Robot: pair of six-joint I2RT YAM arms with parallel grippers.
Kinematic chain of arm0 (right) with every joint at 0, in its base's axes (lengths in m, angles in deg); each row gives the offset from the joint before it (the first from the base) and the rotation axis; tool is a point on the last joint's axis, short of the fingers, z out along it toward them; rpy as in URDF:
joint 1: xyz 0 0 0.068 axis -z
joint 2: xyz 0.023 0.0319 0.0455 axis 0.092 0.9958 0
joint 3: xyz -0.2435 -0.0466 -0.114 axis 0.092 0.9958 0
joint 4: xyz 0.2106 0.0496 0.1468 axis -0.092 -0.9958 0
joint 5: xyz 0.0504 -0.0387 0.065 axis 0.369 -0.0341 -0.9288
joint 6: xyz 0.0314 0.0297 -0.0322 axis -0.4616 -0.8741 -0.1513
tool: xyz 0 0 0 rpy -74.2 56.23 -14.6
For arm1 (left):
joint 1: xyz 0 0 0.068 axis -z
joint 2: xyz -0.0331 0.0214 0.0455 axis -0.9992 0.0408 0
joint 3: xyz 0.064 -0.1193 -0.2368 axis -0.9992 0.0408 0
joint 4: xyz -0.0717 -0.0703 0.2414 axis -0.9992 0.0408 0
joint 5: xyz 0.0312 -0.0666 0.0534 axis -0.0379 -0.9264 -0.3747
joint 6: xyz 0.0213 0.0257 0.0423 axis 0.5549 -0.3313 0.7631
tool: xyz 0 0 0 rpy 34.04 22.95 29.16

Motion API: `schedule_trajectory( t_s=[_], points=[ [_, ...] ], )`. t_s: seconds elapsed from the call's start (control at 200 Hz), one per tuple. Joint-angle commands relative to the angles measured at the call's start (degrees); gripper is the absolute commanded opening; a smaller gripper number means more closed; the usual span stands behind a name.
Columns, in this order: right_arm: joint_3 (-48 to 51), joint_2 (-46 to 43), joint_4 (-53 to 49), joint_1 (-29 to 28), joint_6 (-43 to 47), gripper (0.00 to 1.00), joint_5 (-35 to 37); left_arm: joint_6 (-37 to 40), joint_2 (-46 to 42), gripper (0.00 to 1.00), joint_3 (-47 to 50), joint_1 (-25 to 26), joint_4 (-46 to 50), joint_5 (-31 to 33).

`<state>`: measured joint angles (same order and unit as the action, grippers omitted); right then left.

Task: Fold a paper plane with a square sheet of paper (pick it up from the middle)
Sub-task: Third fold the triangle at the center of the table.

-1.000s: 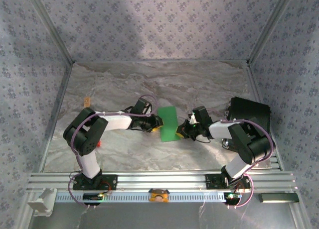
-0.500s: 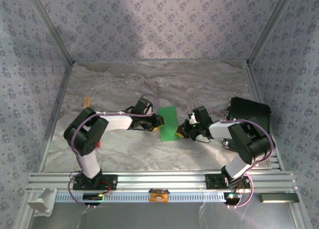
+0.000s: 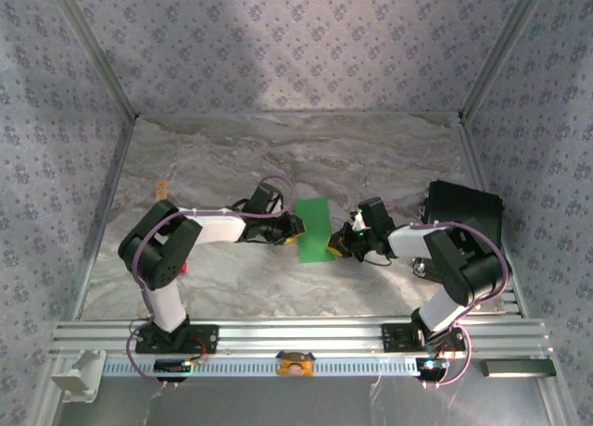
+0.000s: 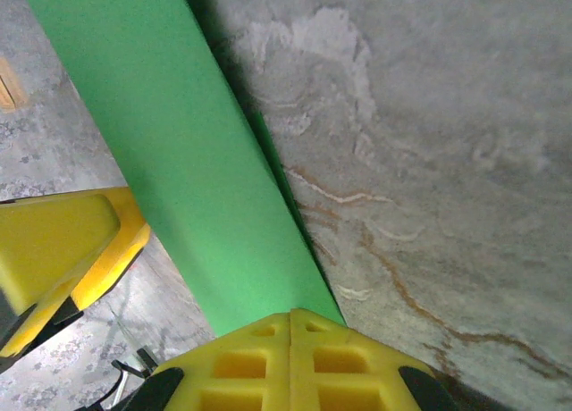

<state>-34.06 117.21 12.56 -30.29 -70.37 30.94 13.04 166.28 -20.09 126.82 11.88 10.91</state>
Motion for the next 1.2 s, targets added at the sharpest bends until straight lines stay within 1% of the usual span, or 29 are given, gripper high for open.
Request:
schedule_trajectory(
  t_s=[0.0, 0.09, 0.24, 0.35, 0.425, 0.51, 0.74, 0.879, 0.969, 1.079, 1.154, 1.194],
  points=[
    [1.0, 2.4, -0.7, -0.1, -0.4, 0.04, 3.2, -0.3, -1.1, 0.27, 0.6, 0.3, -0.6, 1.2],
    [1.1, 2.4, -0.1, 0.1, -0.9, 0.04, 2.9, -0.6, -1.1, 0.23, 0.7, 0.3, -0.6, 1.5],
    [1.2, 2.3, -0.1, 0.1, -0.9, 0.04, 2.8, -0.6, -1.8, 0.2, 1.2, 0.3, -0.6, 2.5],
    [1.2, 2.4, -0.1, 0.1, -0.9, 0.04, 2.7, -0.3, -2.0, 0.18, 1.2, 0.3, -0.6, 2.4],
    [1.2, 2.3, -0.1, 0.1, -0.9, 0.04, 2.7, -0.5, -1.9, 0.15, 1.3, 0.3, -1.0, 2.3],
    [1.1, 2.3, -0.1, 0.2, -0.9, 0.04, 2.7, -0.4, -1.9, 0.14, 1.2, 0.3, -1.0, 2.2],
    [1.2, 2.1, 0.0, 0.2, -0.8, 0.04, 2.7, -0.3, -2.4, 0.06, 1.5, 0.2, -1.1, 2.3],
    [1.4, 1.5, 1.4, 0.2, -0.7, 0.06, 2.1, -0.1, -3.0, 0.0, 1.6, 0.2, -1.2, 2.2],
    [1.5, 0.5, 2.1, 0.2, 0.1, 0.1, 1.8, -0.2, -3.3, 0.0, 1.6, 0.2, -1.1, 2.1],
    [1.3, -2.0, 1.4, 0.2, 2.2, 0.17, 2.4, -0.3, -4.4, 0.0, 1.8, 0.1, -0.8, 2.1],
    [0.6, -4.5, -2.3, 0.0, 4.7, 0.26, 4.9, -1.1, -5.1, 0.0, 1.7, -0.3, 0.3, 2.1],
    [0.0, -6.0, -4.7, -0.2, 6.6, 0.34, 6.5, -1.8, -5.5, 0.0, 1.7, -0.4, 0.8, 2.1]
  ],
)
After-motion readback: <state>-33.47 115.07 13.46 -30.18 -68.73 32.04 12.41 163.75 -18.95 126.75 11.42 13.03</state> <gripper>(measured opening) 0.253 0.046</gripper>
